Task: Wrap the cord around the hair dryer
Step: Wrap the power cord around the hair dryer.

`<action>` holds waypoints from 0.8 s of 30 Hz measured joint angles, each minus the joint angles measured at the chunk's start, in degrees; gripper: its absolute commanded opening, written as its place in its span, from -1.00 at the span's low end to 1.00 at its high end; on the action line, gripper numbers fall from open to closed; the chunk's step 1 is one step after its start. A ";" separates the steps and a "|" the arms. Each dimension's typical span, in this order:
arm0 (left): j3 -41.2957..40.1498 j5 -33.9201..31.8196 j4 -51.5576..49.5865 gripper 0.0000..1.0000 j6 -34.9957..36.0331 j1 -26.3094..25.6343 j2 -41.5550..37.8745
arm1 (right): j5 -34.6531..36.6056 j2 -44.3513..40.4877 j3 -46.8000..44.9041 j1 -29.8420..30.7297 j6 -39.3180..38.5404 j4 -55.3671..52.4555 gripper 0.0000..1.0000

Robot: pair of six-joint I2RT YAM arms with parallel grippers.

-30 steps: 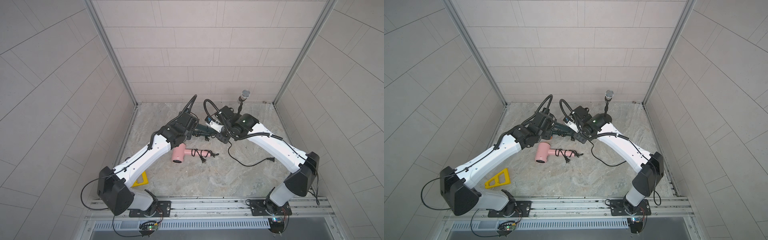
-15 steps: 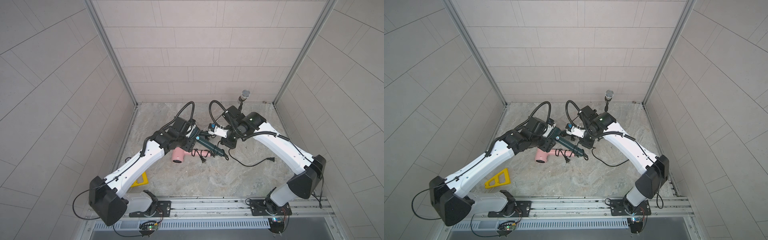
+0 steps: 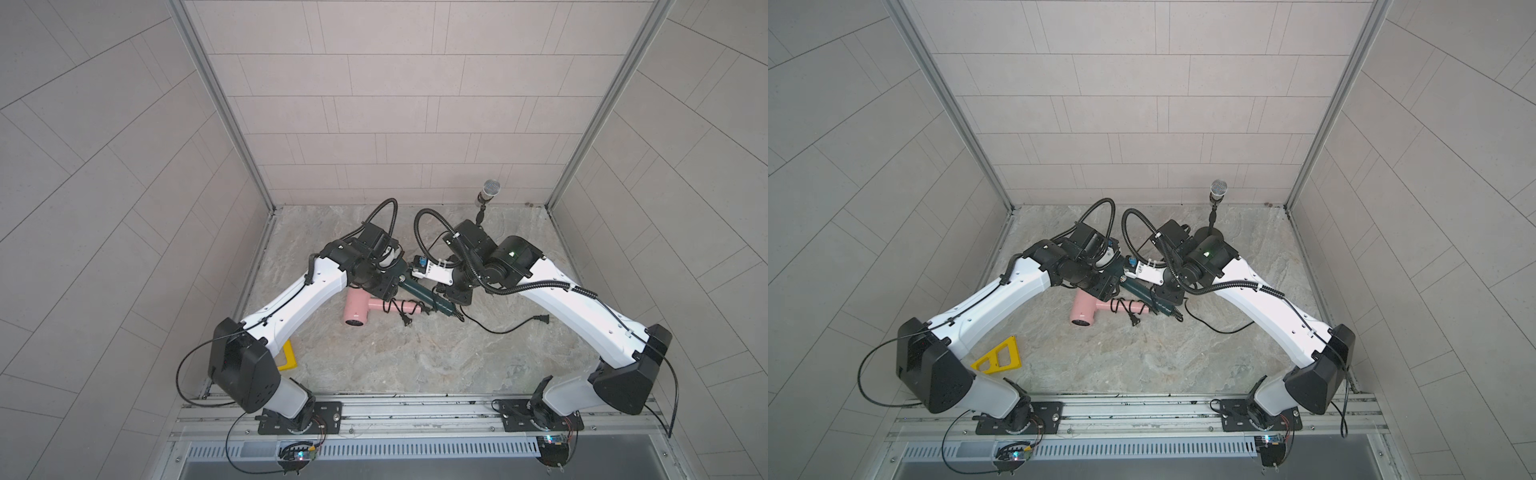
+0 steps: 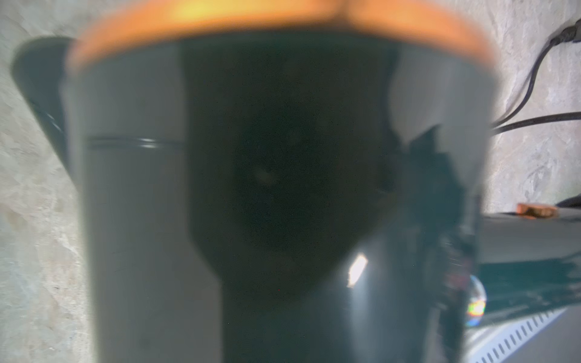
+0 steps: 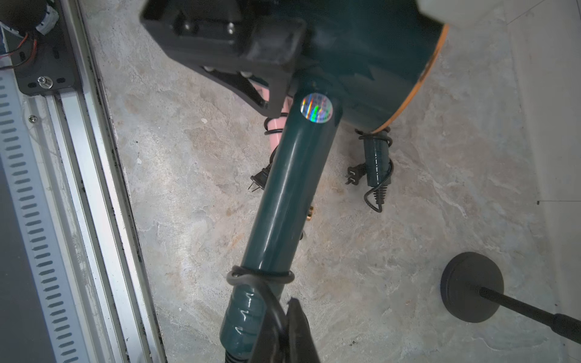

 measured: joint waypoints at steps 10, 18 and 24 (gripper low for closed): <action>1.42 0.07 -3.04 -1.00 -1.97 0.52 1.25 | -2.45 -1.77 -1.38 1.09 0.02 3.17 -0.96; 1.38 2.80 -3.39 -1.00 0.35 0.55 0.96 | 0.46 -2.93 -2.34 0.85 -0.17 4.57 -0.99; -0.42 5.27 -1.77 -1.00 3.04 0.94 -3.87 | -4.98 0.35 -1.95 -6.08 1.05 5.18 -0.95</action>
